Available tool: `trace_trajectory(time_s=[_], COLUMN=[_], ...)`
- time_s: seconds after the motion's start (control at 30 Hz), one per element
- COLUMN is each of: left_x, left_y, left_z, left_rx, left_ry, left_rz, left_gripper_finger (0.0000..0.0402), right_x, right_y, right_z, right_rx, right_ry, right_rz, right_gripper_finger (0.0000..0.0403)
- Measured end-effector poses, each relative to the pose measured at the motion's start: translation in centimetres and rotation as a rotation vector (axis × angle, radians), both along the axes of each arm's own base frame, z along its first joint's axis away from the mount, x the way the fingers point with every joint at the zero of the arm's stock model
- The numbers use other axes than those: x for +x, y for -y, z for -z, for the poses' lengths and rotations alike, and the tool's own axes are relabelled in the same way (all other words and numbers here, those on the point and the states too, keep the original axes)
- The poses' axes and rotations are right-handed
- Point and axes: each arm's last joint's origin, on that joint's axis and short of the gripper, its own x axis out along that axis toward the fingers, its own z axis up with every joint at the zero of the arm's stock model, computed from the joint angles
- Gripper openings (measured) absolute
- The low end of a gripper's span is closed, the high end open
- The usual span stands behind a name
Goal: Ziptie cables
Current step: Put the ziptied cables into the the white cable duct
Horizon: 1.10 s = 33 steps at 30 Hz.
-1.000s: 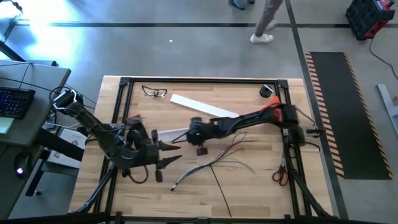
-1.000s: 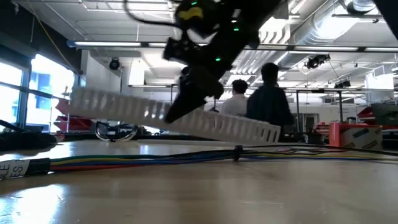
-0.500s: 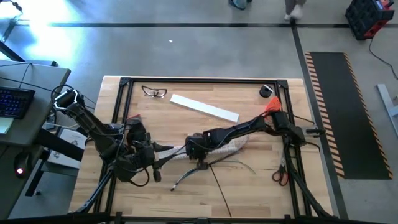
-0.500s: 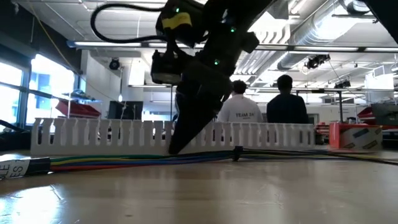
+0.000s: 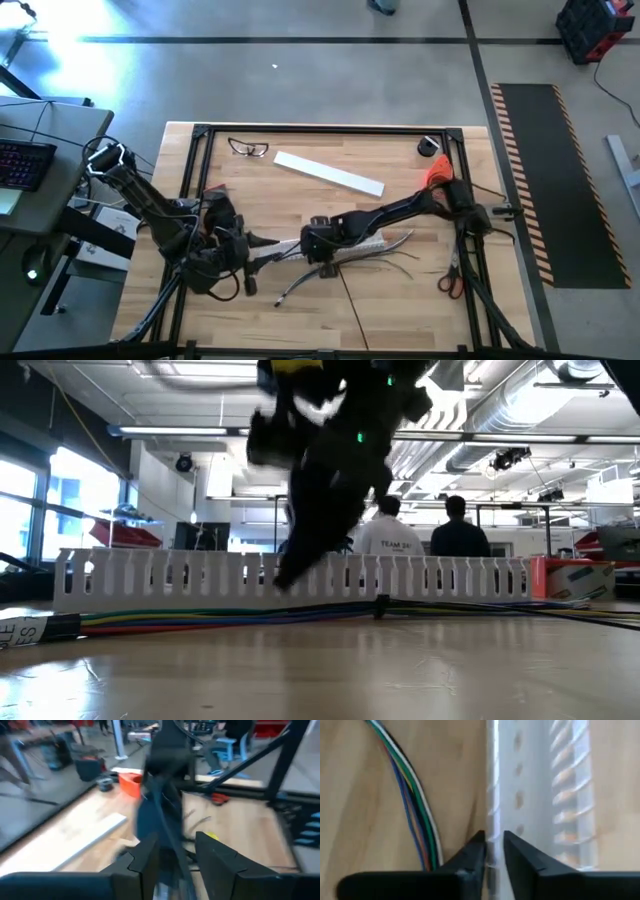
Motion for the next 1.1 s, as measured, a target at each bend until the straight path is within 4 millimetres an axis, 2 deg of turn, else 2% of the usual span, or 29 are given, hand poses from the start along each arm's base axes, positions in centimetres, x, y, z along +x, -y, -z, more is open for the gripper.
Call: trace_trajectory(time_s=[0.1, 0.23, 0.33, 0.43, 0.6, 0.73, 0.93, 1.03, 1.1], left_x=[-0.2, 0.2, 1.2, 2.5, 4.0, 4.3, 5.0, 5.4, 5.6], left_y=[0.7, 3.2, 5.0, 6.7, 8.3, 8.9, 9.3, 9.5, 9.5], left_z=[-0.6, 0.2, 1.6, 3.4, 8.1, 11.9, 14.3, 14.7, 15.6], left_rx=[-0.076, -0.036, -0.062, -0.144, -0.340, -0.436, -0.433, -0.424, -0.410], left_ry=[-0.005, -0.138, -0.290, -0.415, -0.626, -0.766, -0.704, -0.620, -0.616], left_rz=[0.054, 0.149, 0.147, 0.104, 0.036, -0.047, -0.142, -0.166, -0.190], left_gripper_finger=[0.0087, 0.0045, 0.0010, 0.0006, 0.0030, 0.0075, 0.0157, 0.0176, 0.0179], right_x=[-0.6, -3.1, -6.0, -9.2, -14.2, -17.8, -21.6, -22.9, -23.5], right_y=[0.3, 0.5, 0.6, 0.2, -1.6, -3.5, -5.8, -6.6, -6.9], right_z=[-1.9, -2.2, -1.8, -1.4, -1.8, -1.6, -0.2, 0.3, 0.6], right_rx=[-0.027, -0.032, -0.011, 0.041, 0.077, 0.062, 0.082, 0.103, 0.092], right_ry=[0.044, 0.058, 0.138, 0.232, 0.406, 0.506, 0.651, 0.690, 0.696], right_rz=[-0.057, -0.076, -0.061, -0.033, 0.036, 0.077, 0.146, 0.173, 0.180], right_gripper_finger=[0.0103, 0.0153, 0.0165, 0.0165, 0.0157, 0.0151, 0.0149, 0.0149, 0.0149])
